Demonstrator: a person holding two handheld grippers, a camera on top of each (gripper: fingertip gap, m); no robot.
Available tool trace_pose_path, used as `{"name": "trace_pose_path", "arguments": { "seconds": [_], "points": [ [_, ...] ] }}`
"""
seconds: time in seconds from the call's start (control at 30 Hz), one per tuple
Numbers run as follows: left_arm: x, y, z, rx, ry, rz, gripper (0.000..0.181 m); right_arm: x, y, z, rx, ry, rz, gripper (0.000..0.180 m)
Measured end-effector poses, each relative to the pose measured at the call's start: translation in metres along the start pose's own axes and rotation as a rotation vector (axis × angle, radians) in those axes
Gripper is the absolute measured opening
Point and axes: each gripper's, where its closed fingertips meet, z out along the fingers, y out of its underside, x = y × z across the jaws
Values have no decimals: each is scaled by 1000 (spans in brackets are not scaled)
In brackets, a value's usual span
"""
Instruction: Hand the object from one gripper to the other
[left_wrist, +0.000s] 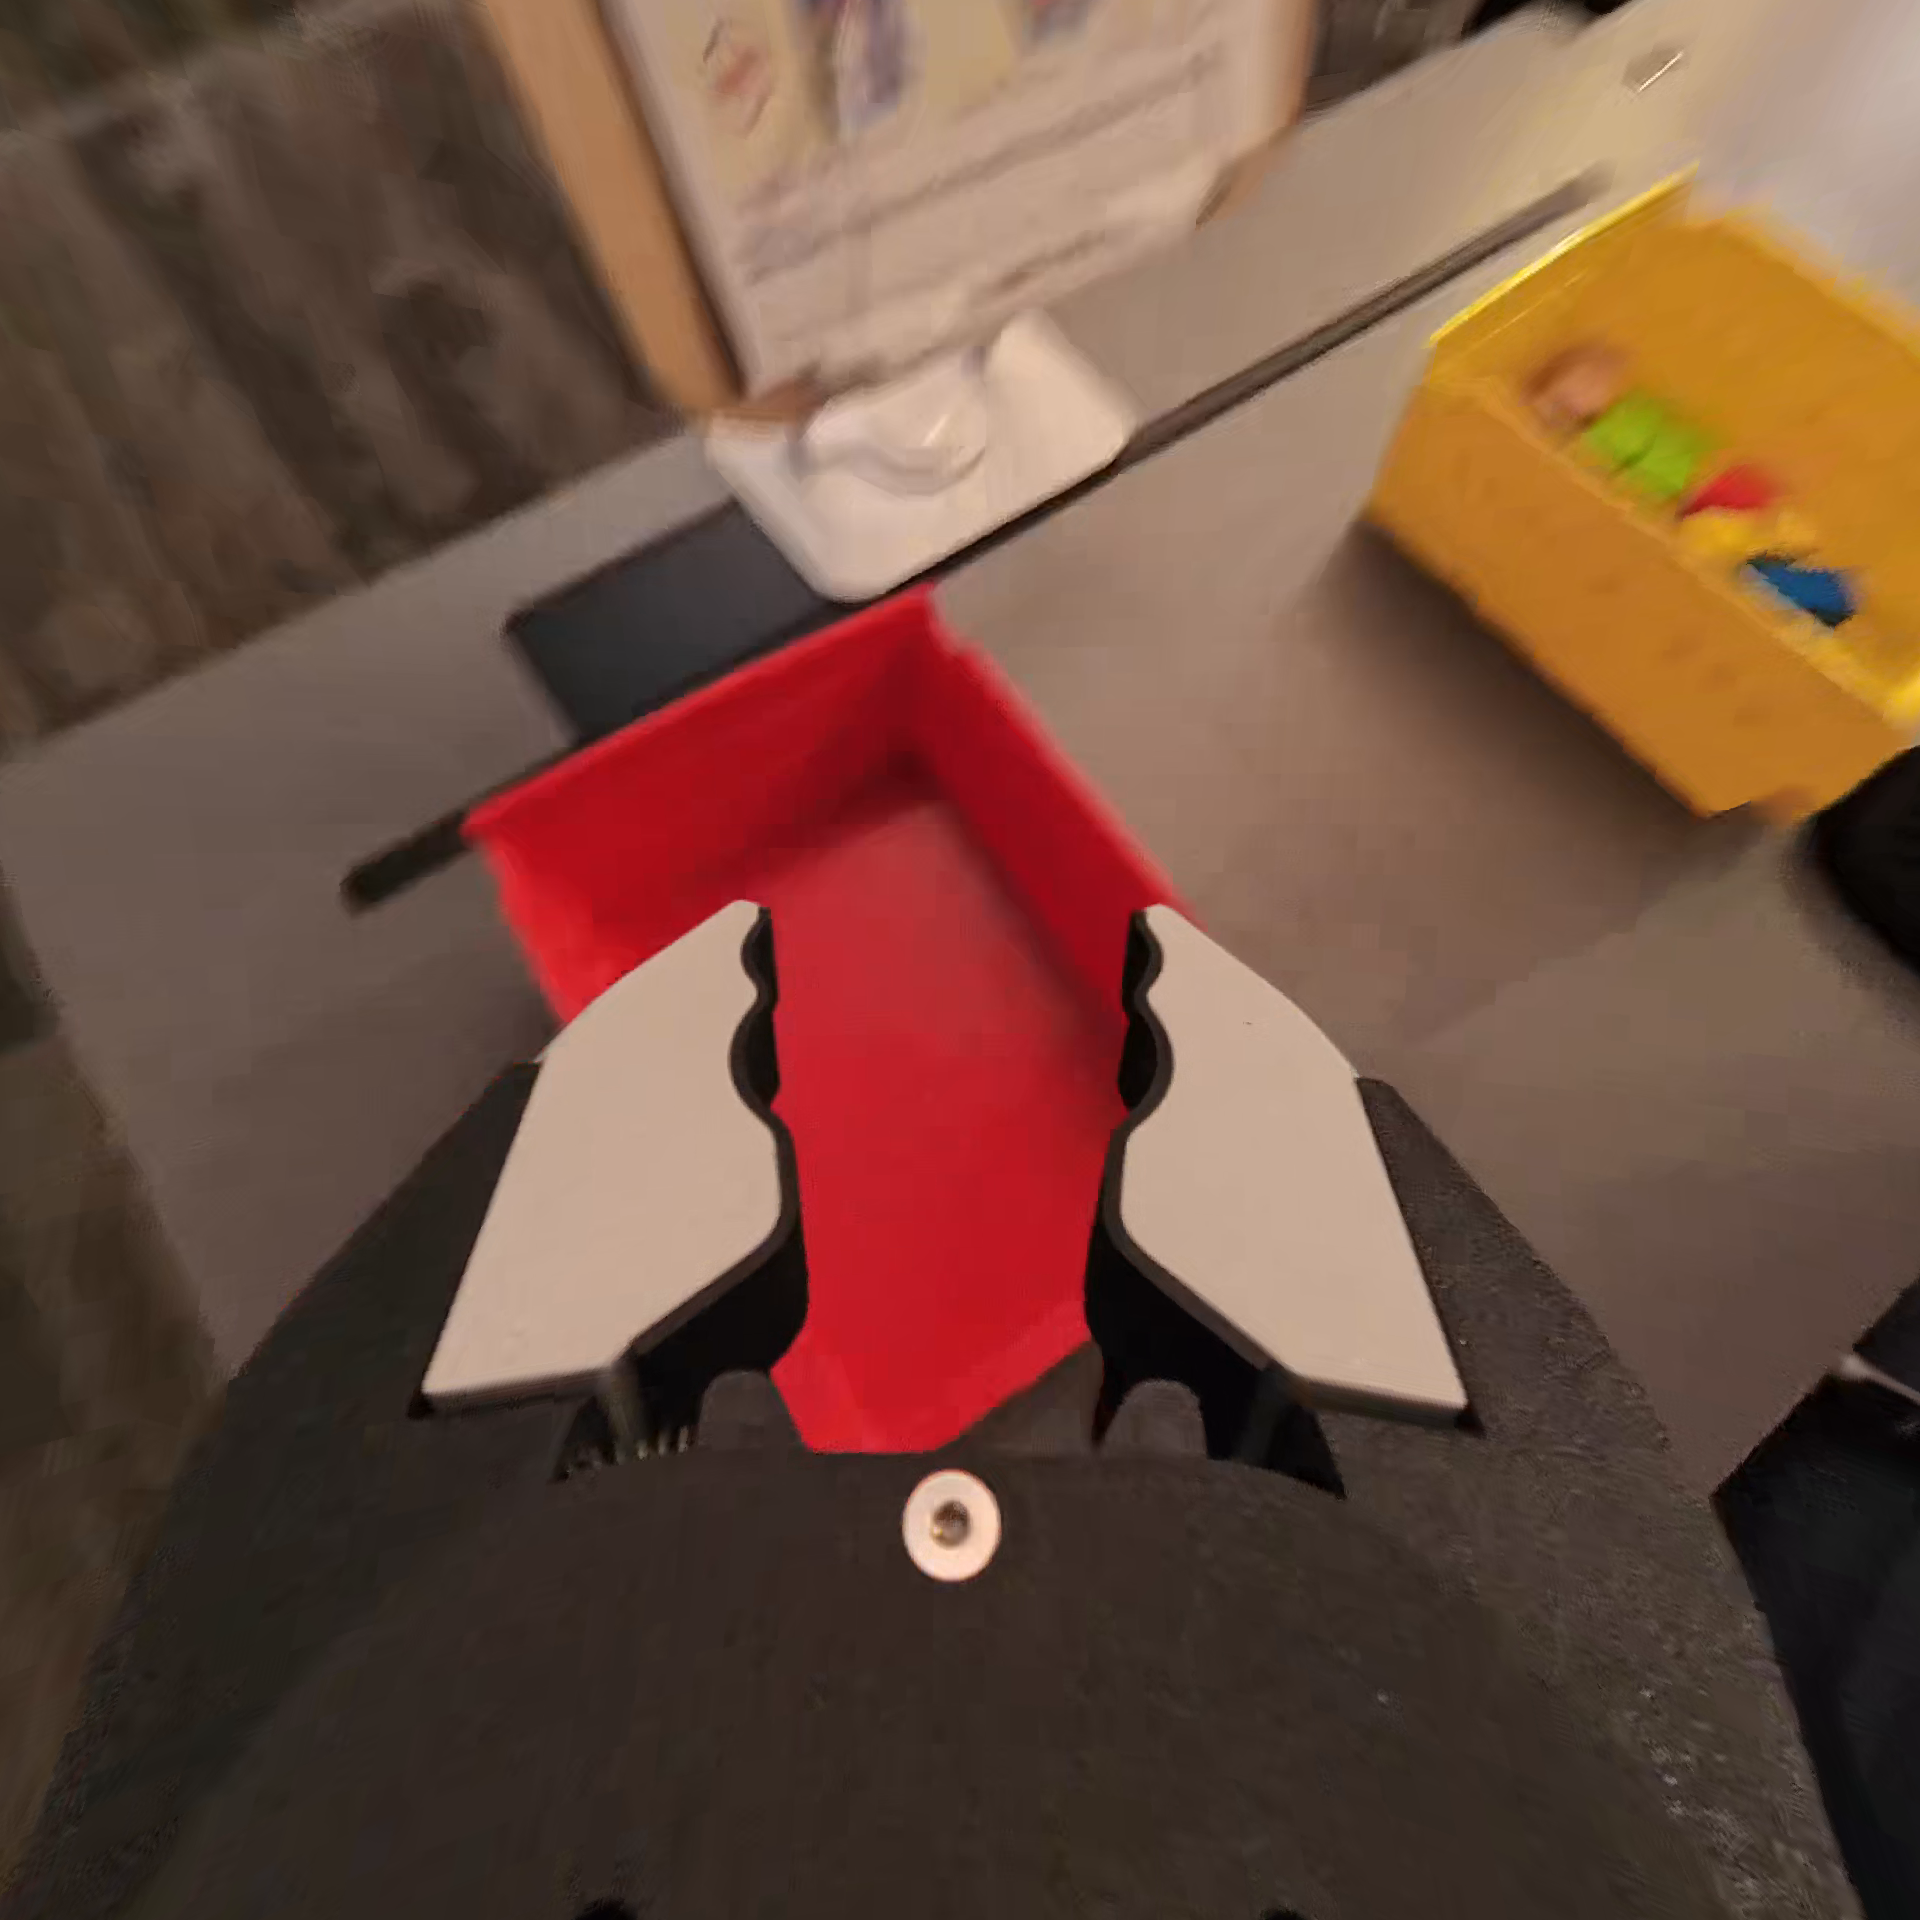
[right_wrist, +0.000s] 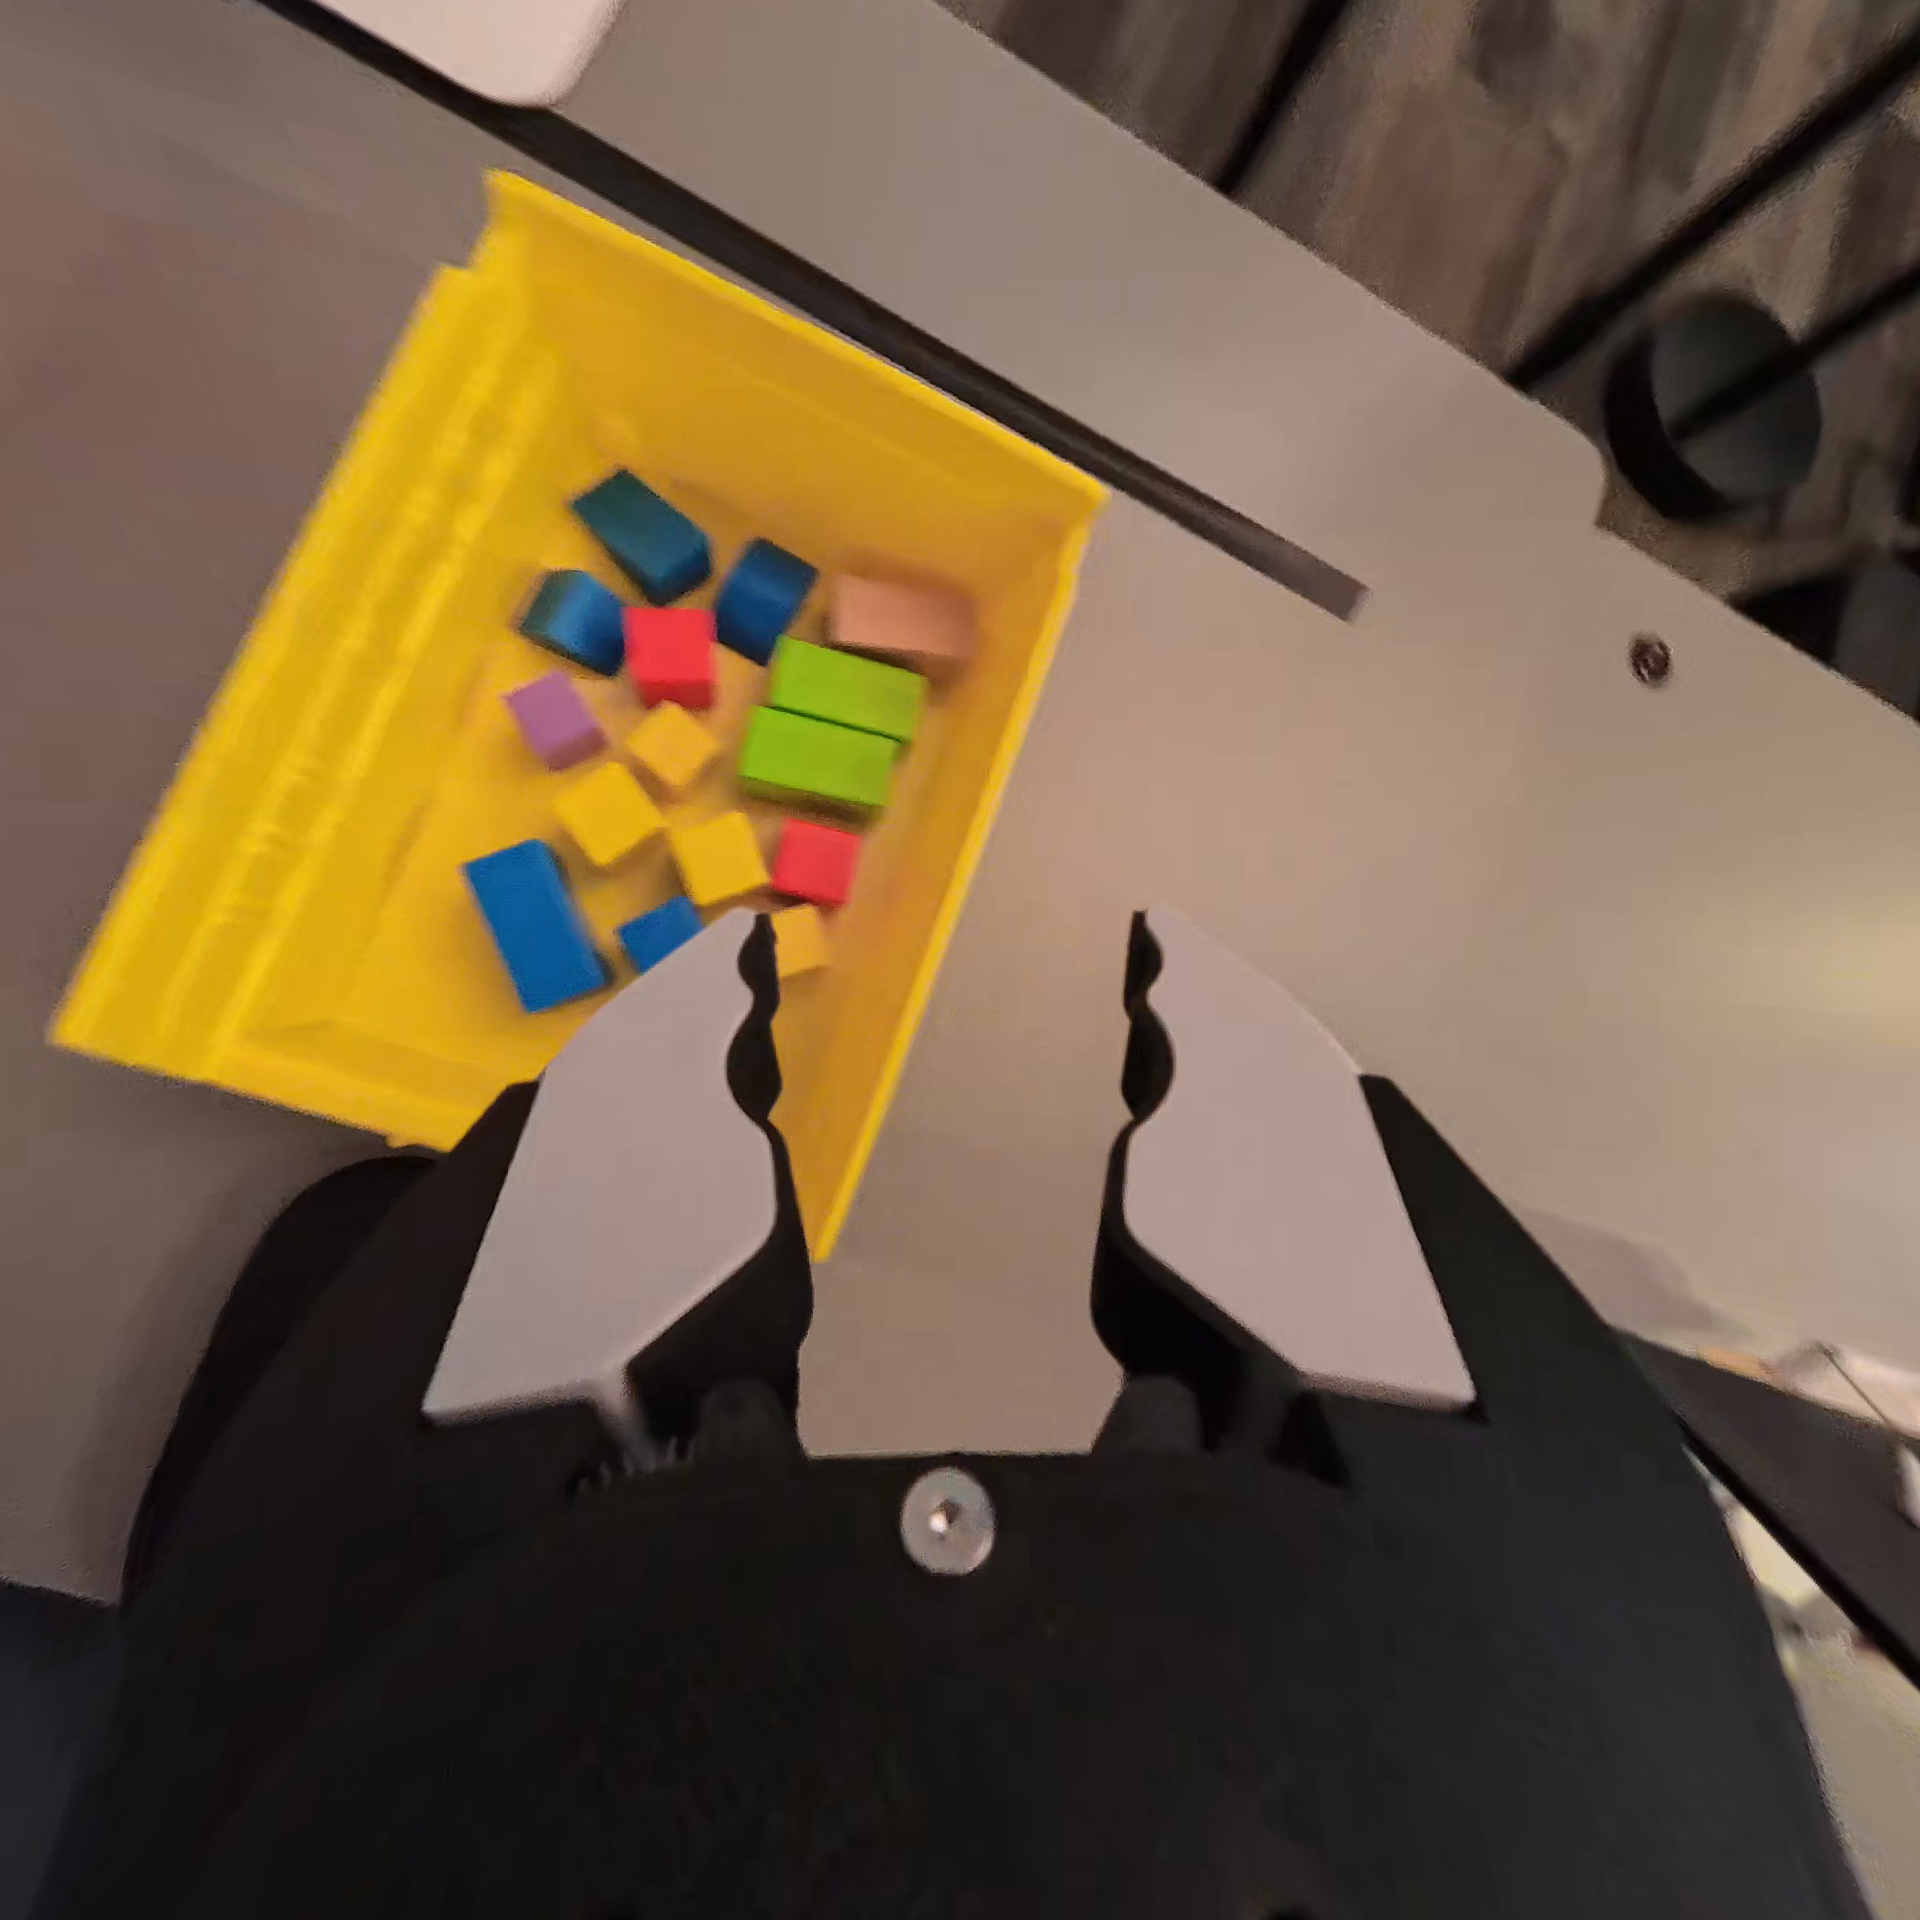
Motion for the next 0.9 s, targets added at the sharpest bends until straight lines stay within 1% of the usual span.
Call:
{"name": "trace_pose_path", "arguments": {
  "seconds": [0.07, 0.13, 0.2, 0.27, 0.33, 0.4, 0.47, 0.5, 0.53, 0.6, 0.67, 0.7, 0.8, 0.87, 0.9],
  "points": [
    [-36, 38, -1, -151, -85, -59, 68, 21, 8, 15, -62, 22, 40, 65],
    [-62, 74, 1, -257, -135, -117, 71, 17, 17, 39, -103, -67, 114, 62],
    [-76, 101, 7, -296, -132, -196, 72, 7, 25, 65, -135, -146, 178, 55],
    [-81, 121, 15, -321, -102, -272, 74, -3, 38, 89, -196, -184, 200, 51],
    [-88, 134, 22, -334, -95, -326, 77, -7, 50, 109, -259, -178, 202, 48],
    [-88, 138, 30, -307, -53, -377, 72, -11, 60, 122, -312, -174, 201, 45],
    [-86, 141, 37, -300, -17, -423, 68, -13, 71, 129, -375, -166, 203, 35],
    [-86, 145, 41, -318, -16, -424, 68, -12, 76, 132, -404, -146, 194, 31],
    [-85, 150, 45, -342, -18, -413, 69, -10, 83, 133, -439, -126, 175, 22],
    [-84, 162, 53, -395, -35, -378, 69, -15, 89, 135, -476, -141, 166, 13],
    [-79, 171, 61, -442, -33, -355, 68, -17, 92, 137, -496, -145, 167, 11],
    [-75, 173, 65, -452, -23, -350, 66, -18, 94, 139, -507, -147, 164, 10],
    [-72, 184, 73, -512, -22, -354, 54, -19, 94, 138, -530, -147, 170, 8],
    [-75, 196, 75, -577, -52, -338, 35, -19, 94, 138, -536, -152, 188, 8],
    [-75, 201, 76, -606, -60, -326, 21, -19, 94, 138, -536, -158, 201, 7]
  ]
}}
